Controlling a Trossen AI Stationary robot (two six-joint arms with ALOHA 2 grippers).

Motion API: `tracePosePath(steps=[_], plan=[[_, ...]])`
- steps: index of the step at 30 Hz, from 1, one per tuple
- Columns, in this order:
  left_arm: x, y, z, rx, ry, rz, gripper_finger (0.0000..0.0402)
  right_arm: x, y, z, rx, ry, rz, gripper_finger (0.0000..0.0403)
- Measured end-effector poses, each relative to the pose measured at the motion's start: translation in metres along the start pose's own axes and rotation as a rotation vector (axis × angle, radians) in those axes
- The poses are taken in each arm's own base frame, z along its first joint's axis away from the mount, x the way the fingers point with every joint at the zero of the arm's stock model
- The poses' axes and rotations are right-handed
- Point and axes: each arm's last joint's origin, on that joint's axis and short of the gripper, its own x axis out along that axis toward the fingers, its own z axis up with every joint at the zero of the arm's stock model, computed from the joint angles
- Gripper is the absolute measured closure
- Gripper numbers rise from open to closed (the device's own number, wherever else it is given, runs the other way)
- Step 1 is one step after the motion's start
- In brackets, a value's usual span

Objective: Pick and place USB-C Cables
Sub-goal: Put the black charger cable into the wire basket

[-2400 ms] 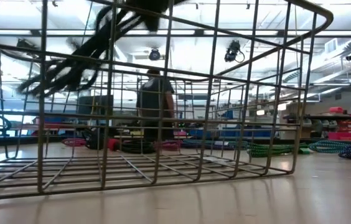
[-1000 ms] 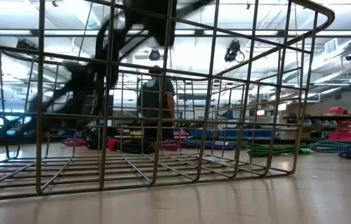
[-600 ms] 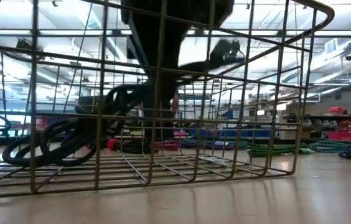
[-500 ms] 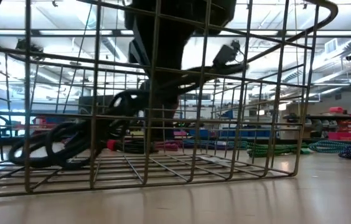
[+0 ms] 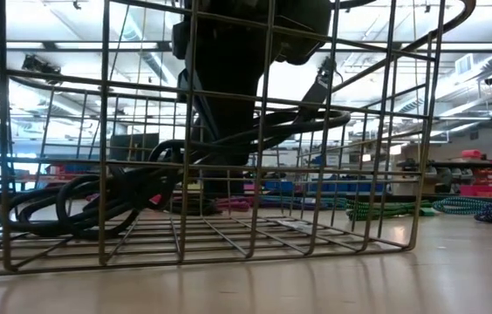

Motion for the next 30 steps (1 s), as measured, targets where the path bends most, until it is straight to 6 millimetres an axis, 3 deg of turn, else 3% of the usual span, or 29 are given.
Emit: tracePosePath(steps=[7, 15, 30], plan=[[0.002, 0.003, 0.002, 0.004, 0.003, 0.0, 0.0387, 0.0, 0.0, 0.0, 0.0, 0.0, 0.0, 0.0218], [0.028, 0.001, 0.002, 0.013, 0.074, -0.018, 0.0387, 0.0, 0.0, 0.0, -0.002, 0.004, 0.004, 0.0218], [0.03, 0.005, 0.005, -0.003, 0.086, -0.031, 0.0387, 0.0, 0.001, -0.001, -0.018, 0.01, 0.022, 0.0218]])
